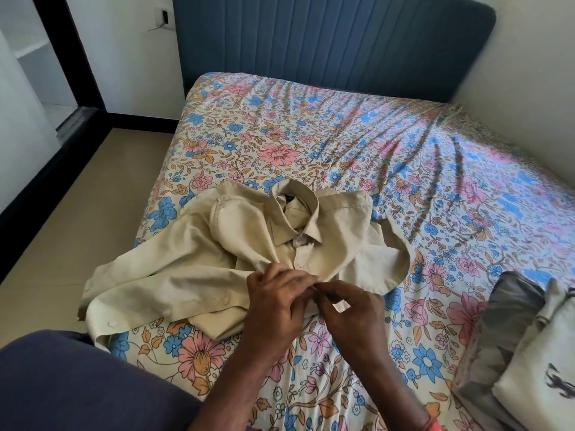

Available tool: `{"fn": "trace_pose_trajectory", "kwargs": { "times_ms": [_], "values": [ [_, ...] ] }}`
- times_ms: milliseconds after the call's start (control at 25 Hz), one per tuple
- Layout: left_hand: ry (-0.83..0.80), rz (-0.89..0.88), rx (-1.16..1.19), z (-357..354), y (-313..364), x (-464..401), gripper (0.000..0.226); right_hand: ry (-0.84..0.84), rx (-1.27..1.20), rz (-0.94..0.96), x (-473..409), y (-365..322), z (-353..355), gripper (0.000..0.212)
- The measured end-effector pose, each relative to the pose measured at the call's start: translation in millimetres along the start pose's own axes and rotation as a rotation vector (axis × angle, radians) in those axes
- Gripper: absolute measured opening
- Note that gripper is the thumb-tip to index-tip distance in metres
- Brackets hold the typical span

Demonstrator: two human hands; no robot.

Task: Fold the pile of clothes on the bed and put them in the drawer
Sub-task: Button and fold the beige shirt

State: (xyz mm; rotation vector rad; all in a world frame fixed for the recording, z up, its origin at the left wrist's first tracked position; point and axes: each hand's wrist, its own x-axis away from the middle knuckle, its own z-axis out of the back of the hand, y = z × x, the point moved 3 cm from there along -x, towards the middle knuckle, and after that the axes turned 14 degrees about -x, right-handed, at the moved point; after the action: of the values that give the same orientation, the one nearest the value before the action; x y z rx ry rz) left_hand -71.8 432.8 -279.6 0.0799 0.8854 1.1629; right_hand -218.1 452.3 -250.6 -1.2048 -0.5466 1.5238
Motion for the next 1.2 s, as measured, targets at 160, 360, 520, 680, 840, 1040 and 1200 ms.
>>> {"fn": "trace_pose_trajectory", "kwargs": {
  "times_ms": [160, 360, 520, 680, 840, 1040, 1200],
  "values": [
    [0.097, 0.046, 0.002, 5, 0, -3, 0.021, 0.087, 0.025, 0.061, 3, 3, 0, 0.024],
    [0.141, 0.070, 0.079, 7, 2, -2, 0.017, 0.164, 0.055, 0.089, -2, 3, -2, 0.018],
    [0.150, 0.093, 0.100, 9, 3, -3, 0.016, 0.145, 0.065, 0.115, -4, 6, -6, 0.013],
    [0.119, 0.138, 0.100, 13, 3, -3, 0.019, 0.029, 0.132, 0.229, -10, 3, -9, 0.004],
    [0.050, 0.219, 0.237, 10, -1, -4, 0.014, -0.060, 0.154, 0.302, -12, 3, -10, 0.005],
    [-0.257, 0.475, 0.719, 3, -18, -5, 0.016, -0.152, 0.118, 0.277, -10, 8, -11, 0.006],
    [-0.148, 0.368, 0.514, 5, -24, -6, 0.012, -0.121, 0.119, 0.142, -14, 13, -8, 0.018]
  ]
}}
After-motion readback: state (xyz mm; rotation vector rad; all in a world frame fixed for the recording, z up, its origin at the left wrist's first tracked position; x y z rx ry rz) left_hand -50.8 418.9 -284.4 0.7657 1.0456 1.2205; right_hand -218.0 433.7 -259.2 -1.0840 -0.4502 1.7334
